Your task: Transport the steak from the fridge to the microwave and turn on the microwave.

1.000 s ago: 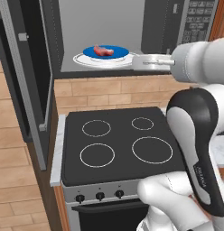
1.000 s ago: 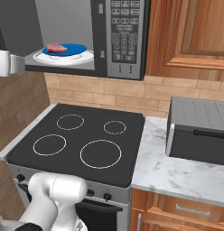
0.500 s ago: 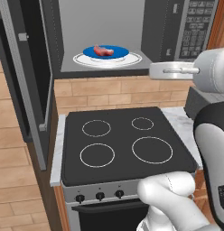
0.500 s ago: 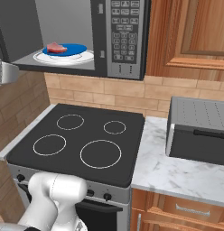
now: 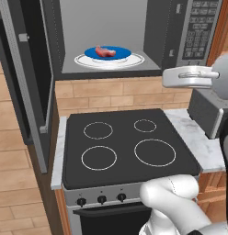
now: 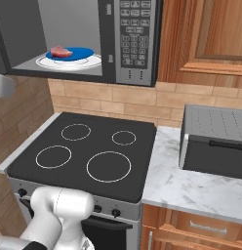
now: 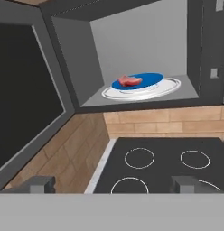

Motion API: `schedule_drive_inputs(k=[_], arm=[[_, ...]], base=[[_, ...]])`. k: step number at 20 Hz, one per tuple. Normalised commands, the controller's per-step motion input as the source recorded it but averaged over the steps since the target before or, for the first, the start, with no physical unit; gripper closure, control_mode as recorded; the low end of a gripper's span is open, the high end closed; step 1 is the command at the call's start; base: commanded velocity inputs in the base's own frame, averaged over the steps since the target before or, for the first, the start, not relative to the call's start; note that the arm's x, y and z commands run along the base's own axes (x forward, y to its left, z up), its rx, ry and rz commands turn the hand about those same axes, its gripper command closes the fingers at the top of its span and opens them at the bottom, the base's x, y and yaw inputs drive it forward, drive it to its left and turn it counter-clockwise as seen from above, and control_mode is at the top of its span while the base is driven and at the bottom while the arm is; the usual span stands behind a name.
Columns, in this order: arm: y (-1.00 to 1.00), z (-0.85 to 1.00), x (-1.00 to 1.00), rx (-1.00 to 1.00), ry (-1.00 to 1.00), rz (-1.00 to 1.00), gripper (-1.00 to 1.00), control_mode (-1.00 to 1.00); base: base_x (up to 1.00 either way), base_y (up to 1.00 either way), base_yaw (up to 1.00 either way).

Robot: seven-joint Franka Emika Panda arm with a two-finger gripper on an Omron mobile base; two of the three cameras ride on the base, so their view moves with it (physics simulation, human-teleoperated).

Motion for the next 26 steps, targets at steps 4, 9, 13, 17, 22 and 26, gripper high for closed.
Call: schedule_drive_inputs(k=[4, 9, 13, 17, 22, 26], arm=[[-0.11, 0.0, -0.32, 0.0, 0.12, 0.0, -1.0, -1.0], [-0.02, 0.0, -0.29, 0.04, 0.1, 0.01, -1.0, -1.0], [0.07, 0.0, -0.27, 0.14, 0.12, 0.01, -1.0, -1.0], [0.34, -0.01, -0.04, 0.17, 0.24, 0.0, -1.0, -1.0], [0.29, -0.06, -0.09, 0.2, 0.22, 0.0, -1.0, -1.0], [0.24, -0.13, -0.17, 0.22, 0.14, 0.0, -1.0, -1.0]], base=[[0.0, 0.0, 0.0], [0.0, 0.0, 0.0], [0.0, 0.0, 0.0], [0.0, 0.0, 0.0], [0.0, 0.0, 0.0], [0.0, 0.0, 0.0]])
